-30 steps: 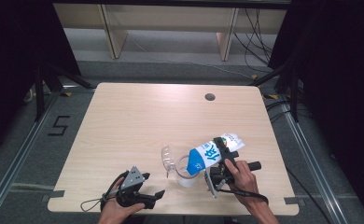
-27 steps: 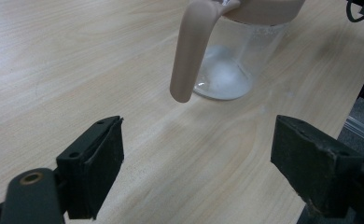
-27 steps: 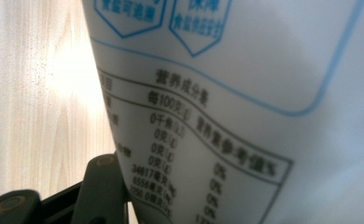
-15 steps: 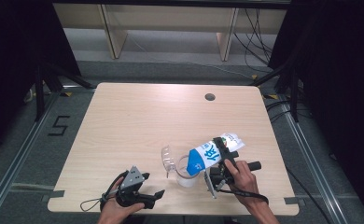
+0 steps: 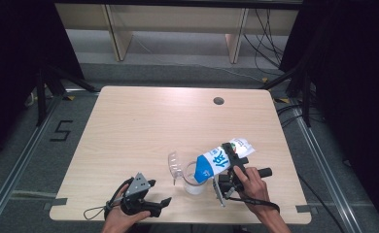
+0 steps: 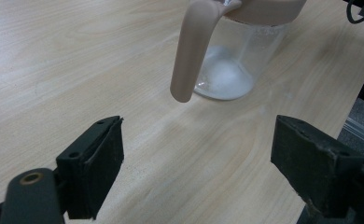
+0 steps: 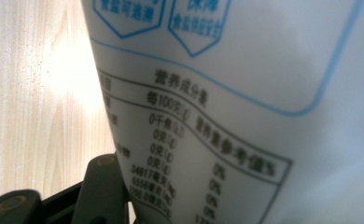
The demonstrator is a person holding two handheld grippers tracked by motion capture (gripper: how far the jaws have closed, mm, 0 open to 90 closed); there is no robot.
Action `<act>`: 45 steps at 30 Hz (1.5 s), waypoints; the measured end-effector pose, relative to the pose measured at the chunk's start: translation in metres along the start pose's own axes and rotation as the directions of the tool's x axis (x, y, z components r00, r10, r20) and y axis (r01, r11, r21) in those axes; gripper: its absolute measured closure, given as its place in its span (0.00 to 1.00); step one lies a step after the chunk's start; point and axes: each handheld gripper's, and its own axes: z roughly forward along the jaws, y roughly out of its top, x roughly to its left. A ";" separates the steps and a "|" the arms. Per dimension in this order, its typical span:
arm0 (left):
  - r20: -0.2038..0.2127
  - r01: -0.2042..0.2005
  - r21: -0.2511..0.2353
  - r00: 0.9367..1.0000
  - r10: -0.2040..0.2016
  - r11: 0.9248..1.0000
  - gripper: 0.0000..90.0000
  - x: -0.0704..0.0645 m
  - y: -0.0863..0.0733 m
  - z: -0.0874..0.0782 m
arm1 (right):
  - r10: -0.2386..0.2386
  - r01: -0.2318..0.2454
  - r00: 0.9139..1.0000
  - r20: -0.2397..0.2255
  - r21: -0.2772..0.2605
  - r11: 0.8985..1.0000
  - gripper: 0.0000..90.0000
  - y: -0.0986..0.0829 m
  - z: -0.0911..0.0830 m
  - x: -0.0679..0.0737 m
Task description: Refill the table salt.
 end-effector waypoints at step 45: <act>0.002 0.000 0.007 1.000 0.000 1.000 0.18 -0.001 0.000 0.000 | 0.047 -0.047 0.999 0.006 0.009 0.999 0.55 0.000 -0.001 0.005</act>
